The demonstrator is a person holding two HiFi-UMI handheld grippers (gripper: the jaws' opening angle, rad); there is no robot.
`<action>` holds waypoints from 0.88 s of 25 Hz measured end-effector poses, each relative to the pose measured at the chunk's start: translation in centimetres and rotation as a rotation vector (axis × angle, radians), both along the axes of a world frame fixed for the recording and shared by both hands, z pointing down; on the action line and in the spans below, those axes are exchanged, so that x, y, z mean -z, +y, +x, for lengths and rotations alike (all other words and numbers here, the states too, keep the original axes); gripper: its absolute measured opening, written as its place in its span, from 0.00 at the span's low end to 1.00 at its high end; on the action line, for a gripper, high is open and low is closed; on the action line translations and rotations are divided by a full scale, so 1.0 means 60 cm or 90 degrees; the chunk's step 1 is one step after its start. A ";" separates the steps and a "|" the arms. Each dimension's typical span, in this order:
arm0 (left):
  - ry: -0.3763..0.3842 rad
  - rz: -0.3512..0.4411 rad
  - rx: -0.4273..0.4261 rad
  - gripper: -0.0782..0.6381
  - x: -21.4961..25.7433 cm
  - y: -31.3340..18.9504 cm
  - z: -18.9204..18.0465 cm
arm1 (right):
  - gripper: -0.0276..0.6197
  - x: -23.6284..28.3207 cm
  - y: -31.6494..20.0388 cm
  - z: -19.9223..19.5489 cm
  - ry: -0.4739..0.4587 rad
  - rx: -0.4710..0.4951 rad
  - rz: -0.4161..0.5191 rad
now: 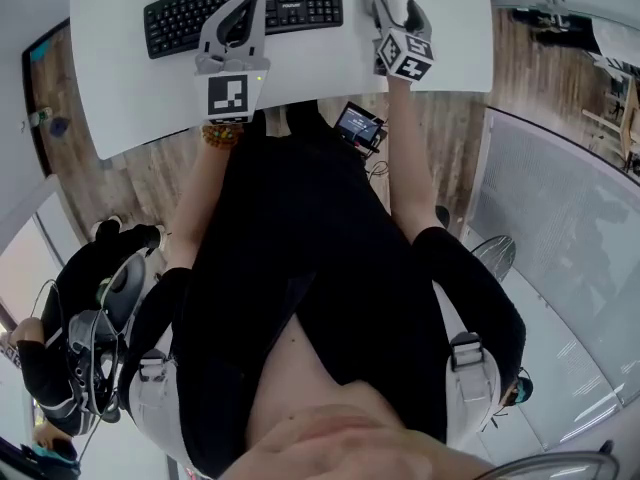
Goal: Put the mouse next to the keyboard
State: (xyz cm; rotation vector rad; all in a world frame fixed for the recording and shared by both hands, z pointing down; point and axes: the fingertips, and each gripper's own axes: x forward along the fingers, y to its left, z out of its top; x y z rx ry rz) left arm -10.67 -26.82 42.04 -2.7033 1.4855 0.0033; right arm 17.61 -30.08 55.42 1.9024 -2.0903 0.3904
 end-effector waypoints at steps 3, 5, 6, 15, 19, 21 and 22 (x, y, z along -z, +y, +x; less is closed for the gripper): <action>-0.010 0.018 -0.010 0.13 0.015 0.006 0.000 | 0.50 0.051 0.009 -0.031 0.011 0.020 0.048; -0.022 0.027 0.000 0.13 0.025 0.015 -0.004 | 0.50 0.089 0.020 -0.051 0.024 0.032 0.087; -0.026 0.030 0.008 0.13 0.030 0.021 -0.004 | 0.50 0.108 0.027 -0.057 0.030 0.040 0.106; -0.043 0.054 0.056 0.13 0.071 0.088 0.055 | 0.50 0.236 0.114 -0.064 0.053 0.139 0.234; -0.068 0.053 0.070 0.13 0.083 0.124 0.089 | 0.50 0.244 0.147 -0.063 0.011 0.170 0.252; -0.076 0.061 0.075 0.13 0.091 0.136 0.105 | 0.50 0.245 0.158 -0.063 0.002 0.178 0.259; -0.075 0.065 0.077 0.13 0.094 0.140 0.110 | 0.49 0.245 0.161 -0.061 0.001 0.177 0.262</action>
